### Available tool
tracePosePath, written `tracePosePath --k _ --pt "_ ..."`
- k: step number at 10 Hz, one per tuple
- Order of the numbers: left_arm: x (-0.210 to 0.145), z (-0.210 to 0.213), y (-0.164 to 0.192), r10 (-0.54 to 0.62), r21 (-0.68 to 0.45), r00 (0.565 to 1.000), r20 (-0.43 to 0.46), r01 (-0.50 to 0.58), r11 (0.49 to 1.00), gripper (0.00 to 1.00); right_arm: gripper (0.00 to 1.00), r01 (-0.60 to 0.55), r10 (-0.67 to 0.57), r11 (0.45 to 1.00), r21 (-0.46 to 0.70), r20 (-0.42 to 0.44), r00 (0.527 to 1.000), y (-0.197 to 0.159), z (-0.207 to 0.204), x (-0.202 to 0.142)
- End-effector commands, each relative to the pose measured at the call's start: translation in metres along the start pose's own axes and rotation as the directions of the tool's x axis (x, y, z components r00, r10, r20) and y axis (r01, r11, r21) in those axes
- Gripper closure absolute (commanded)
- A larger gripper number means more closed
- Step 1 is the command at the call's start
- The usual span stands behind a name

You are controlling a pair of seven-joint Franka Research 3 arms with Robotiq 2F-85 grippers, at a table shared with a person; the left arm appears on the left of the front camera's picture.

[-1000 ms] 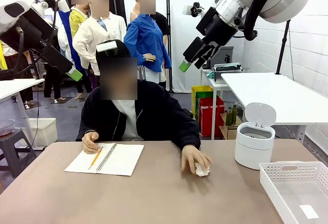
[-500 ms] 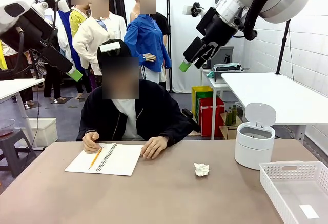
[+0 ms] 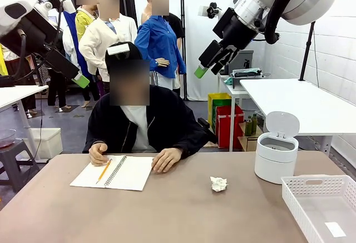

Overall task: Sort the paper based on its condition.
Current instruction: If a person hands you a paper, place it in the Organizing basket , and if it's crumpled, put it in the Trash can.

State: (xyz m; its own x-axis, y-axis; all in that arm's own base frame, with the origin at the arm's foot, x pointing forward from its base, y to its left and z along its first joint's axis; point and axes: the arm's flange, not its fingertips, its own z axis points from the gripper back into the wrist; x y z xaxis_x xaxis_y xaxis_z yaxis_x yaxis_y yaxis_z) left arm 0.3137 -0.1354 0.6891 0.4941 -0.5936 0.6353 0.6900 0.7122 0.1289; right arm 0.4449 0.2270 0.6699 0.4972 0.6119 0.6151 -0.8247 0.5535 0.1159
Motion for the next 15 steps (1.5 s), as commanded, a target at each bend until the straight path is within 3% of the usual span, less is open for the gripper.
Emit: tracePosePath --k 1,6,10,13,15 --pt "-0.001 0.001 0.0 0.001 0.0 1.0 -0.003 -0.001 1.0 0.0 0.0 -0.003 0.003 1.0 0.001 -0.001 1.0 -0.002 -0.001 -0.001" --pt "-0.001 0.001 0.0 0.001 0.0 1.0 -0.003 -0.001 1.0 0.0 0.0 0.0 0.0 1.0 0.0 0.0 1.0 0.0 0.0 0.0" --pt "-0.001 0.001 0.0 0.001 0.0 1.0 -0.003 -0.001 1.0 0.0 0.0 0.121 -0.111 0.992 0.037 -0.216 0.97 -0.006 -0.078 0.001" --pt "-0.001 0.001 0.0 0.001 0.0 1.0 -0.003 -0.001 1.0 0.0 0.0 0.151 -0.193 0.979 -0.135 -0.394 0.898 -0.024 -0.14 -0.017" --pt "-0.001 0.001 0.0 0.001 0.0 1.0 -0.003 -0.001 1.0 0.0 0.0 0.175 -0.231 0.971 -0.16 -0.466 0.854 -0.023 -0.18 -0.045"
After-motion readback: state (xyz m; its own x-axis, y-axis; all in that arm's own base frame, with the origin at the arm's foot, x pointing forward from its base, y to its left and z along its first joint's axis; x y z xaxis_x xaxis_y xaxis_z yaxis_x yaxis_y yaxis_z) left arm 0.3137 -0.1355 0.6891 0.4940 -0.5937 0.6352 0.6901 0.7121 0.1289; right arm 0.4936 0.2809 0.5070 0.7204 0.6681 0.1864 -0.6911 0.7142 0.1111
